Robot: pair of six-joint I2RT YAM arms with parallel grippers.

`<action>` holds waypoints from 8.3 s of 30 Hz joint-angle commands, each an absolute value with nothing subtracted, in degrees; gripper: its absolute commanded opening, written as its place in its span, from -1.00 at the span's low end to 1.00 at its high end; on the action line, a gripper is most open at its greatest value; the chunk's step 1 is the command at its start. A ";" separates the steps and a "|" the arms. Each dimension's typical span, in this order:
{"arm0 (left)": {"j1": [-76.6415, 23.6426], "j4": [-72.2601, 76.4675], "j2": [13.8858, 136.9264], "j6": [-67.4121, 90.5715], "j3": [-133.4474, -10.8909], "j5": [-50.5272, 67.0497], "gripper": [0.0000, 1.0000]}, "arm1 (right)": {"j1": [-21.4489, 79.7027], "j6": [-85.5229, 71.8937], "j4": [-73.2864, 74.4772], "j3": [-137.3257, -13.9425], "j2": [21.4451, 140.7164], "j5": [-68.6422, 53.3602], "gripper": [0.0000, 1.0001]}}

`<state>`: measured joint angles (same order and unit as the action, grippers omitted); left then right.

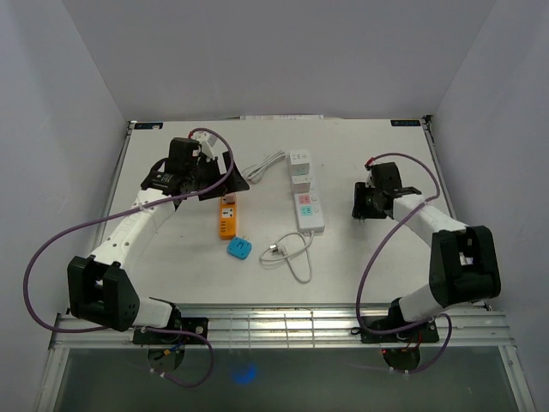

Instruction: Insert the plug

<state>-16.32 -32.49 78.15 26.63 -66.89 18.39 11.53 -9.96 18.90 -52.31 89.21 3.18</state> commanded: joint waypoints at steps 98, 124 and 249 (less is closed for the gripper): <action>-22.68 -43.33 85.34 24.08 -73.12 43.07 -1.00 | 50.27 9.49 -9.40 -55.11 79.19 -14.41 0.56; -19.25 -47.72 83.05 22.68 -73.56 19.78 -1.00 | 43.34 3.52 -21.78 -40.27 67.42 3.68 0.95; -25.14 -43.51 100.28 23.90 -71.28 -11.16 -1.00 | 37.53 -7.03 -33.13 -27.07 62.84 11.60 0.89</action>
